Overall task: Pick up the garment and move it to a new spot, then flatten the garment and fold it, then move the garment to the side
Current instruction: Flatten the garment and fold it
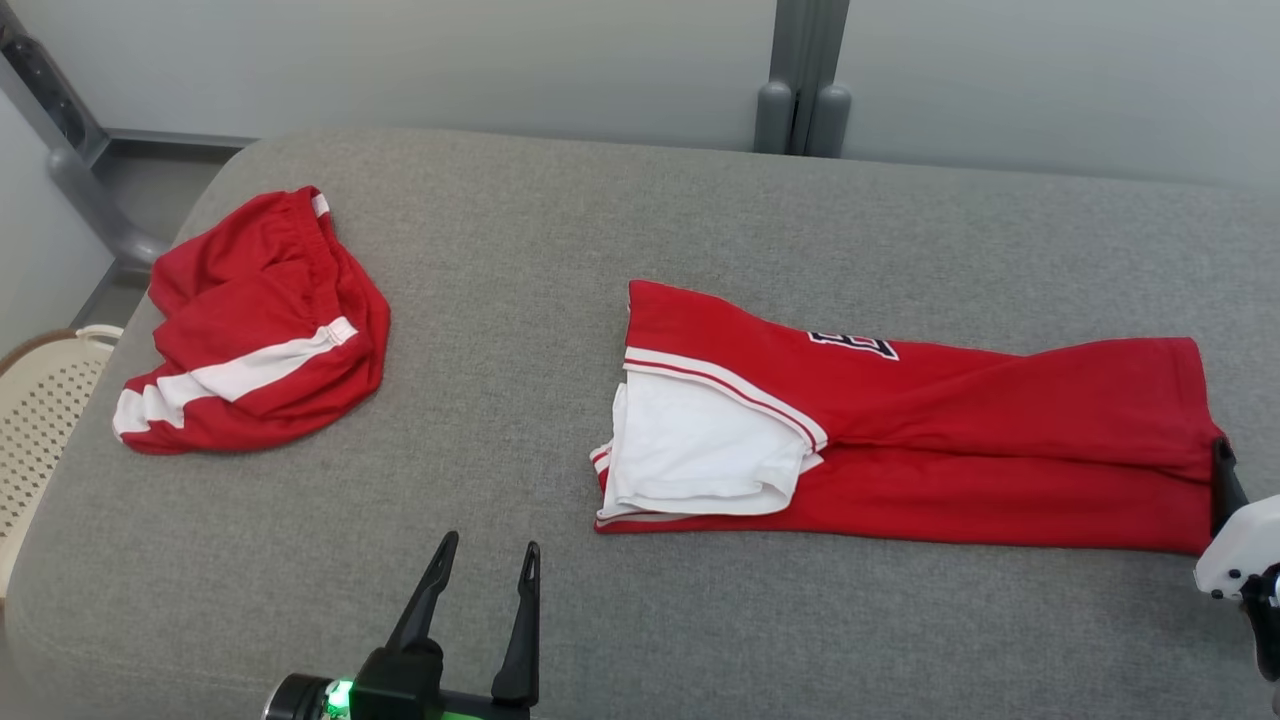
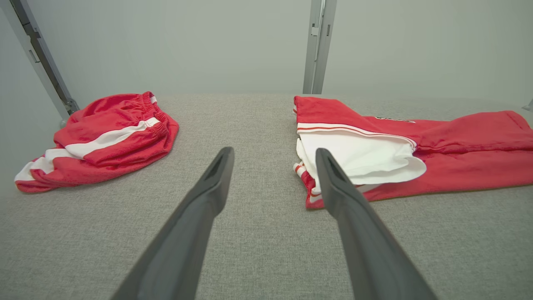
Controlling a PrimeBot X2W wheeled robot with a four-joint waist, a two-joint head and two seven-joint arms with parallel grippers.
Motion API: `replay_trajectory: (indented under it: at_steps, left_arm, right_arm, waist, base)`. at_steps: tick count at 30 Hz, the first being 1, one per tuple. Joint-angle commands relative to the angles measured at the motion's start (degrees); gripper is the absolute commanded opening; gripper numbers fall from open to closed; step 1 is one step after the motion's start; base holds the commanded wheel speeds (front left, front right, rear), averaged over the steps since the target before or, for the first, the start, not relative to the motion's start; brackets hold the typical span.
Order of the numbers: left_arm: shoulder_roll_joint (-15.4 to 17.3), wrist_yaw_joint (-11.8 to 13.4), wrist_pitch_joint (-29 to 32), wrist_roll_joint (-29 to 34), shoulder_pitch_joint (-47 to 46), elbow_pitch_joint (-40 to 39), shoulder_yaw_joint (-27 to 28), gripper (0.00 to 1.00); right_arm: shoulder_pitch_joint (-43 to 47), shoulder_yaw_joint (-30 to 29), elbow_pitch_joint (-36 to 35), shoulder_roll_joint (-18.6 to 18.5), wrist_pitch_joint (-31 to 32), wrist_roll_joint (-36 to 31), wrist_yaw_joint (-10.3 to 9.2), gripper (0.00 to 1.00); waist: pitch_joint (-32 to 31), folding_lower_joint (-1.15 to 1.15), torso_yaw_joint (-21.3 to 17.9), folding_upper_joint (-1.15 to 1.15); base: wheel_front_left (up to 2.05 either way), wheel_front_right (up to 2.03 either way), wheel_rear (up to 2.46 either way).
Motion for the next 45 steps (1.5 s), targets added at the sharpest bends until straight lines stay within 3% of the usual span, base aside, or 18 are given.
replay_trajectory:
  at_steps: [1, 8, 16, 17, 18, 19, 20, 32, 38, 45]
  left_arm:
    - [-0.43, -0.65, -0.13, 0.48, -1.09, -0.02, 0.34, 1.00]
    - [-1.98, -3.21, -0.13, 1.80, -2.85, -0.10, 0.57, 1.00]
    - [-2.74, -4.84, -0.07, 2.82, -4.45, 0.56, 0.93, 1.00]
    - [-2.81, -4.87, -0.07, 2.90, -4.63, 0.55, 0.92, 1.00]
    - [-2.87, -4.96, -0.07, 2.98, -4.80, 0.55, 0.93, 1.00]
    - [-2.92, -5.07, -0.07, 3.01, -4.95, 0.52, 0.97, 1.00]
    - [-2.94, -5.18, -0.07, 3.01, -5.07, 0.50, 0.99, 1.00]
    - [-3.19, -5.64, -0.08, 3.50, -6.48, -0.47, 2.21, 1.00]
    - [-3.19, -6.25, -0.08, 4.48, -8.07, -1.14, 3.10, 1.00]
    - [-3.19, -6.70, -0.08, 4.89, -8.21, -0.36, 3.87, 1.00]
  right_arm:
    - [-1.20, -0.39, 0.89, -0.61, 0.22, -1.05, -0.07, 1.00]
    - [-4.53, -2.58, 6.49, -1.86, 1.24, -3.55, -0.07, 1.00]
    - [-7.05, -1.21, 10.20, -0.36, 4.09, -2.77, -0.07, 0.98]
    - [-7.21, -1.02, 10.54, -0.08, 4.72, -2.33, -0.07, 0.65]
    - [-7.30, -0.72, 10.94, 0.31, 5.73, -1.53, -0.07, 0.41]
    - [-7.25, -0.12, 10.99, 0.58, 6.53, -0.78, -0.07, 0.41]
    - [-7.18, 0.26, 10.90, 0.63, 7.15, -0.06, -0.08, 0.00]
    - [-6.76, 3.28, 4.76, -7.47, 6.00, 4.68, -0.15, 0.00]
    - [-7.42, 4.47, -1.66, -15.10, 7.74, 5.38, -0.10, 0.00]
    - [-6.12, 6.94, -13.92, -16.41, 12.23, 5.89, -0.09, 0.00]
  waist:
    - [1.88, 0.00, 1.30, 0.00]
    - [5.03, 0.00, 1.66, 0.00]
    - [7.73, 0.00, 1.19, 0.00]
    - [7.95, 0.00, 1.19, 0.00]
    - [8.19, 0.00, 1.21, 0.00]
    - [8.47, 0.00, 1.21, 0.00]
    - [8.64, 0.00, 1.21, 0.00]
    - [11.24, 0.00, -2.60, 0.00]
    - [12.95, 0.00, -6.24, 0.00]
    - [12.19, 0.00, -8.65, 0.00]
  base:
    - [0.00, 0.00, 0.00]
    - [0.00, 0.00, 0.00]
    - [0.00, 0.00, 0.00]
    - [0.00, 0.00, 0.00]
    - [0.00, 0.00, 0.00]
    - [0.00, 0.00, 0.00]
    - [0.00, 0.00, 0.00]
    - [0.00, 0.00, 0.00]
    - [0.00, 0.00, 0.00]
    - [0.00, 0.00, 0.00]
